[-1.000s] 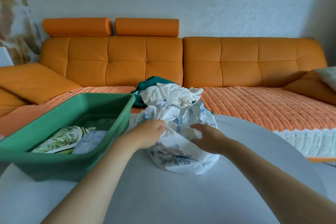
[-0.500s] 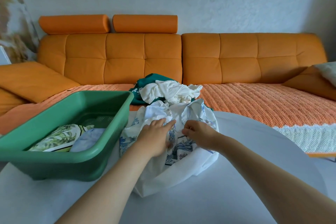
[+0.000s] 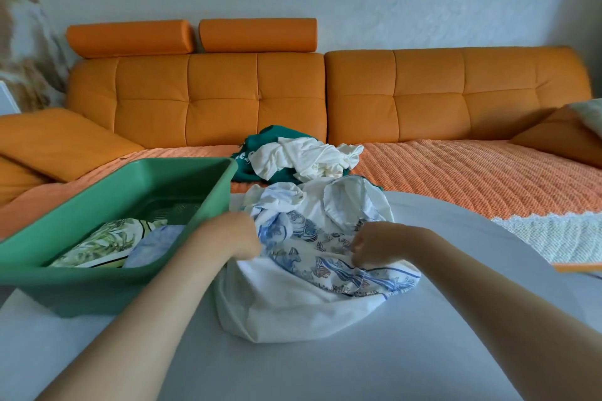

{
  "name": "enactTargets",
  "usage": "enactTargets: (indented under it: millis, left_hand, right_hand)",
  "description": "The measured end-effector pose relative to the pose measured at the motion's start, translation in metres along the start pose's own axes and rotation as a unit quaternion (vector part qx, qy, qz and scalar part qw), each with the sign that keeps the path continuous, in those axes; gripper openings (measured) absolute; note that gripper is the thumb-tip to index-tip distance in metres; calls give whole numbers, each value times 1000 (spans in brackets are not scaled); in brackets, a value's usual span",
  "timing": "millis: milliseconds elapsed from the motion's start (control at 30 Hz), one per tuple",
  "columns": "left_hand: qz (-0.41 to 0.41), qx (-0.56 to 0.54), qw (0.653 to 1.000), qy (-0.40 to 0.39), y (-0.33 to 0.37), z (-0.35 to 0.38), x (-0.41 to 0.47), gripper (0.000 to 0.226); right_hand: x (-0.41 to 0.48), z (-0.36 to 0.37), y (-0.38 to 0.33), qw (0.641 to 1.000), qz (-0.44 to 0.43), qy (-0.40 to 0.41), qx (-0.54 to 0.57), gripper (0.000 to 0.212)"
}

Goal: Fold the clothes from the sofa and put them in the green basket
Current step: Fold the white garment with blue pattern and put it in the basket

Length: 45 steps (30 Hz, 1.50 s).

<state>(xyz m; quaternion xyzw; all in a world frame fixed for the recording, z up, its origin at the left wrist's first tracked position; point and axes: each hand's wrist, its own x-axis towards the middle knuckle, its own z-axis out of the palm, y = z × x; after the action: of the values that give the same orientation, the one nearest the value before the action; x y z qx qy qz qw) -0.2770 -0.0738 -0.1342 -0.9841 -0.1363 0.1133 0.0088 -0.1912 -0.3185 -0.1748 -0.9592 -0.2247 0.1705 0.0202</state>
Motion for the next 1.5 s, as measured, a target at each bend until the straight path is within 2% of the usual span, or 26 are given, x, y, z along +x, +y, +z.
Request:
enactTargets:
  millis: [67,100,133,167,233,300,367,433,500,567,667,733,833,867,900,967,1033,1133,1200,1267,1367,1433,1500]
  left_hand:
    - [-8,7,992,-122,2,3,-14,15]
    - [-18,-6,988,-156,4,6,-18,14]
    - [-18,-11,987,-159,7,8,-19,13]
    - [-3,6,992,-123,11,11,-15,12]
    - [66,48,996,26,22,17,-4,12]
    - [156,-33,978,138,36,25,8,24]
    - [223,-94,957,162,49,34,20,44]
    - [257,-67,950,165,61,44,35,66]
    - [260,-55,954,139,70,52,51,86]
    - [242,-60,963,98,74,57,66,93]
    - [231,0,970,72,79,63,83,85]
    - [225,49,969,90,82,64,86,75]
    - [238,104,954,150,83,57,82,28]
    - [251,100,949,160,82,55,80,17]
    - [264,84,947,159,82,53,78,16]
    - [284,30,949,133,82,48,72,17]
    - [269,-17,959,89,84,43,62,18]
    - [244,30,968,42,91,39,45,21]
    - [229,61,970,-47,97,42,34,20]
    - [216,49,962,-157,105,42,25,25]
    - [150,-78,938,-304,115,29,18,57]
    - [129,-145,930,-311,123,15,28,58]
    - [137,-202,941,-233,132,4,46,30]
  right_hand:
    - [4,2,-1,997,-4,59,39,31]
    - [10,4,2,992,-23,106,57,32]
    - [15,5,4,986,-40,146,77,31]
    - [20,7,8,979,-49,176,86,28]
    - [27,10,16,977,-28,194,86,27]
    - [33,15,26,983,17,175,48,43]
    - [37,18,34,987,60,151,-11,51]
    - [39,16,41,984,100,144,-21,47]
    - [42,13,50,981,128,142,-40,33]
    - [42,13,62,976,155,139,-55,17]
    - [41,14,81,970,185,157,-10,24]
    - [40,12,91,964,191,181,45,27]
    - [39,8,100,947,194,215,136,30]
    - [39,7,102,944,195,220,152,27]
    - [38,7,102,941,194,225,160,23]
    - [34,8,102,943,180,237,150,14]
    - [29,10,101,951,145,240,127,5]
    - [23,10,98,969,60,192,144,6]
    - [19,12,95,982,7,141,123,16]
    - [16,15,91,989,-13,100,112,24]
    - [16,16,86,990,8,64,127,24]
    - [21,14,84,985,29,72,157,29]
    - [30,13,83,979,40,114,165,31]
